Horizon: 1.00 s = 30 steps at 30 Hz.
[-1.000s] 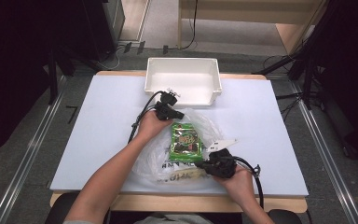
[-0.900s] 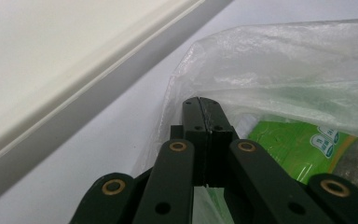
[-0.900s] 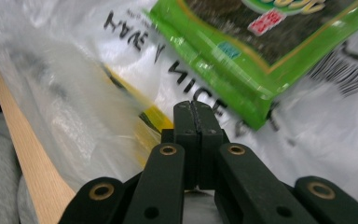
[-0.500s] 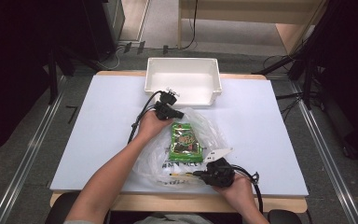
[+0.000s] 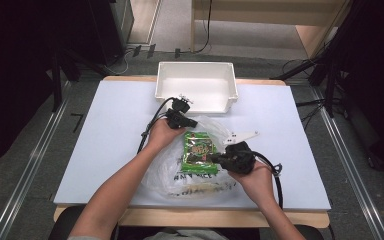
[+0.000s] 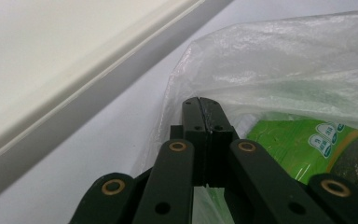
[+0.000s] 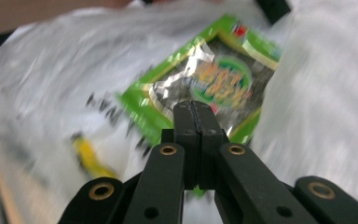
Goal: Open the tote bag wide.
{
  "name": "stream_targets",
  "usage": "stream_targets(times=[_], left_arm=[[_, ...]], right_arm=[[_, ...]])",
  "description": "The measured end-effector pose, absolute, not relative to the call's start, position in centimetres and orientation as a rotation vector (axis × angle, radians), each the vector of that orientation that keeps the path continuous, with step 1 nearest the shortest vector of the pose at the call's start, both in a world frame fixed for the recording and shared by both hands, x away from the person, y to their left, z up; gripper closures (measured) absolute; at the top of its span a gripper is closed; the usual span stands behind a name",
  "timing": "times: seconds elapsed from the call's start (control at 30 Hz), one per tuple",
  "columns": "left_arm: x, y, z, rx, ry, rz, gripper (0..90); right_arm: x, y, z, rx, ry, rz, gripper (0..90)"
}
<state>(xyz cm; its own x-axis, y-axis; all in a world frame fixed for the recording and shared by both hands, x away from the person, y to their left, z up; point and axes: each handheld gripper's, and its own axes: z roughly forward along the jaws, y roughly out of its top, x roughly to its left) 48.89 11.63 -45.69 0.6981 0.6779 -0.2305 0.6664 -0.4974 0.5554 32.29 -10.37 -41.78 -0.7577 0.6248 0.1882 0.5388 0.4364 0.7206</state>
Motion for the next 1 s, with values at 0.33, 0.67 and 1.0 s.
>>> stream_targets(times=[0.33,0.67,1.0], left_arm=[[48.8,11.5,-45.7,2.270,1.024,0.021,90.0],[48.8,11.4,-45.8,2.275,1.013,0.031,90.0],[48.7,11.3,-45.8,2.287,0.998,0.047,90.0]], right_arm=[[36.7,-9.9,-42.1,1.126,2.495,1.215,90.0],[39.6,-12.0,-43.9,1.276,2.403,1.157,90.0],[40.8,-13.6,-45.8,1.369,2.358,1.090,90.0]])
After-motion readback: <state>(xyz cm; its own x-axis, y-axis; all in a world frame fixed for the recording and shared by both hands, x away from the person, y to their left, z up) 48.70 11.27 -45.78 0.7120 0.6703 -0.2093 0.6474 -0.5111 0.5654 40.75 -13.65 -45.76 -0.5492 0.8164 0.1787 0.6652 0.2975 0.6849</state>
